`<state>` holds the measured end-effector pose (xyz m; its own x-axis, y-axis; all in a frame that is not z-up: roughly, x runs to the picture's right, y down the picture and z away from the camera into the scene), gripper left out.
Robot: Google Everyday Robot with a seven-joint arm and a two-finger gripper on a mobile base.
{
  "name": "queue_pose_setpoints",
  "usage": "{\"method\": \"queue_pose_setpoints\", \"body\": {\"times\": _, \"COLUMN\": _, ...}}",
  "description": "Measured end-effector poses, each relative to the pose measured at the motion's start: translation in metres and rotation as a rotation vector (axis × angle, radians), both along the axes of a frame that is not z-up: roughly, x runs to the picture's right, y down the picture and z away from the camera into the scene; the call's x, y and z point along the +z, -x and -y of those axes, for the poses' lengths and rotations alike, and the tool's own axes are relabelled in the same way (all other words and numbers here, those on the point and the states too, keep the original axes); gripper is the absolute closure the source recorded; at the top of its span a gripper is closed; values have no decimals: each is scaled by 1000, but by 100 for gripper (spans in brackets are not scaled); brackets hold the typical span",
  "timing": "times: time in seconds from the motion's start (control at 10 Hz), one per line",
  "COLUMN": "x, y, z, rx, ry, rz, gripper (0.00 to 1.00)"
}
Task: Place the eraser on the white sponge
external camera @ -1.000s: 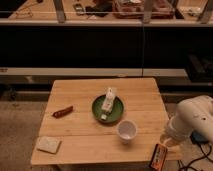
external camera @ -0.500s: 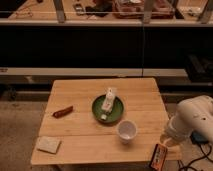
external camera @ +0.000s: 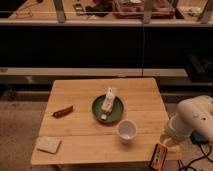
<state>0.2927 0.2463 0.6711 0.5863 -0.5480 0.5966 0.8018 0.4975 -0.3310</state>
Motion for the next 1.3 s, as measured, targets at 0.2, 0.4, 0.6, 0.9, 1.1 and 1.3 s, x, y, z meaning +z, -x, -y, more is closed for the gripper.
{"method": "queue_pose_setpoints", "body": {"times": 0.2, "x": 0, "y": -2, "z": 2, "rx": -5, "ry": -4, "rz": -5, "gripper": 68}}
{"method": "queue_pose_setpoints", "body": {"times": 0.4, "x": 2, "y": -11, "z": 22, "rx": -32, "ry": -45, "rz": -32, "gripper": 69}}
{"method": "queue_pose_setpoints", "body": {"times": 0.6, "x": 5, "y": -10, "z": 41, "rx": -50, "ry": -95, "rz": -27, "gripper": 76}}
{"method": "queue_pose_setpoints", "body": {"times": 0.9, "x": 6, "y": 3, "z": 31, "rx": -73, "ry": -107, "rz": 11, "gripper": 53}}
{"method": "queue_pose_setpoints", "body": {"times": 1.1, "x": 5, "y": -4, "z": 10, "rx": -101, "ry": -86, "rz": -11, "gripper": 33}}
{"method": "queue_pose_setpoints", "body": {"times": 1.3, "x": 3, "y": -11, "z": -5, "rx": -120, "ry": -80, "rz": -45, "gripper": 21}}
